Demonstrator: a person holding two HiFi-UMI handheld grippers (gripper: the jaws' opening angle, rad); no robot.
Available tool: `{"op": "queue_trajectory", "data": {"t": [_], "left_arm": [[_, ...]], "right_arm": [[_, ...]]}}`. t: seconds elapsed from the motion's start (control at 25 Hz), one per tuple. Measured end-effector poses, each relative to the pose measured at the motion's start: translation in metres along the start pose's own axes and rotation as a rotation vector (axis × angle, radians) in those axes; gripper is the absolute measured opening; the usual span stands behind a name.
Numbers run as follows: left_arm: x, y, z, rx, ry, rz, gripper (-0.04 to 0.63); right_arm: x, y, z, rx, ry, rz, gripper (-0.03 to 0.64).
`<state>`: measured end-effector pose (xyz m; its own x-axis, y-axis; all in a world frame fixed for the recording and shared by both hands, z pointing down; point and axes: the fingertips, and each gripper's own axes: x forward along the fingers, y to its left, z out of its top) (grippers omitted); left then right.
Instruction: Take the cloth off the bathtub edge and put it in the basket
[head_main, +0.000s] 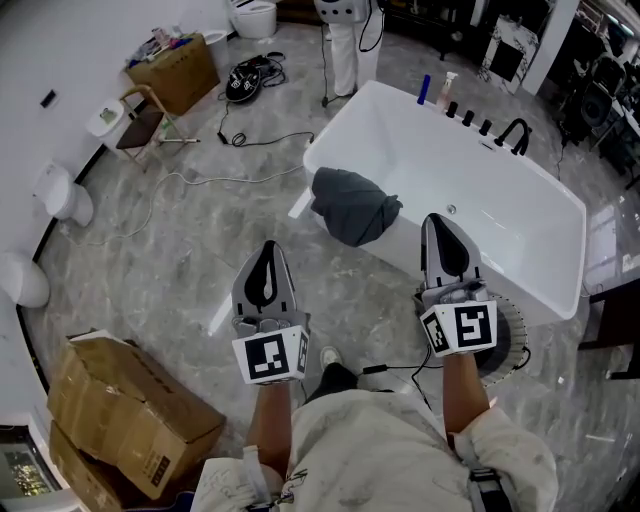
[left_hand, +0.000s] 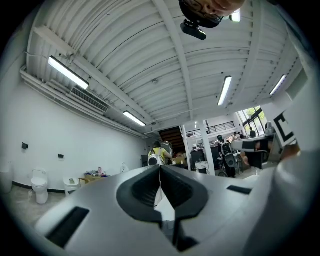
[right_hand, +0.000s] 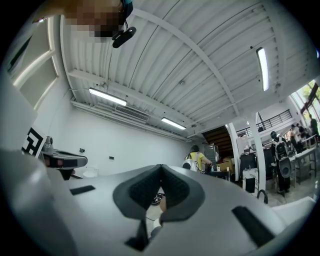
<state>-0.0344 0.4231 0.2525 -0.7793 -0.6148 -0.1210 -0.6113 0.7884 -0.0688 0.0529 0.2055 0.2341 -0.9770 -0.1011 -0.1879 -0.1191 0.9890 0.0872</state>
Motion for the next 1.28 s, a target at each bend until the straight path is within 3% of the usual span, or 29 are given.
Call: {"op": "queue_trajectory", "data": {"t": [0.28, 0.68, 0.96, 1.28], "left_arm": [[0.041, 0.042, -0.008, -0.012, -0.017, -0.044, 0.005], [0.094, 0.052, -0.031, -0.039, 0.009, -0.102, 0.005], [0.152, 0.031, -0.049, -0.023, 0.033, -0.137, 0.005], [0.248, -0.005, -0.06, 0.024, 0.039, -0.157, 0.005]], "right_arm": [[0.043, 0.022, 0.001, -0.04, 0.003, -0.035, -0.012], [0.075, 0.009, -0.021, -0.029, 0.031, -0.1, -0.011], [0.109, -0.034, -0.053, 0.006, 0.051, -0.127, -0.012], [0.168, -0.115, -0.076, 0.045, 0.038, -0.161, -0.012]]}}
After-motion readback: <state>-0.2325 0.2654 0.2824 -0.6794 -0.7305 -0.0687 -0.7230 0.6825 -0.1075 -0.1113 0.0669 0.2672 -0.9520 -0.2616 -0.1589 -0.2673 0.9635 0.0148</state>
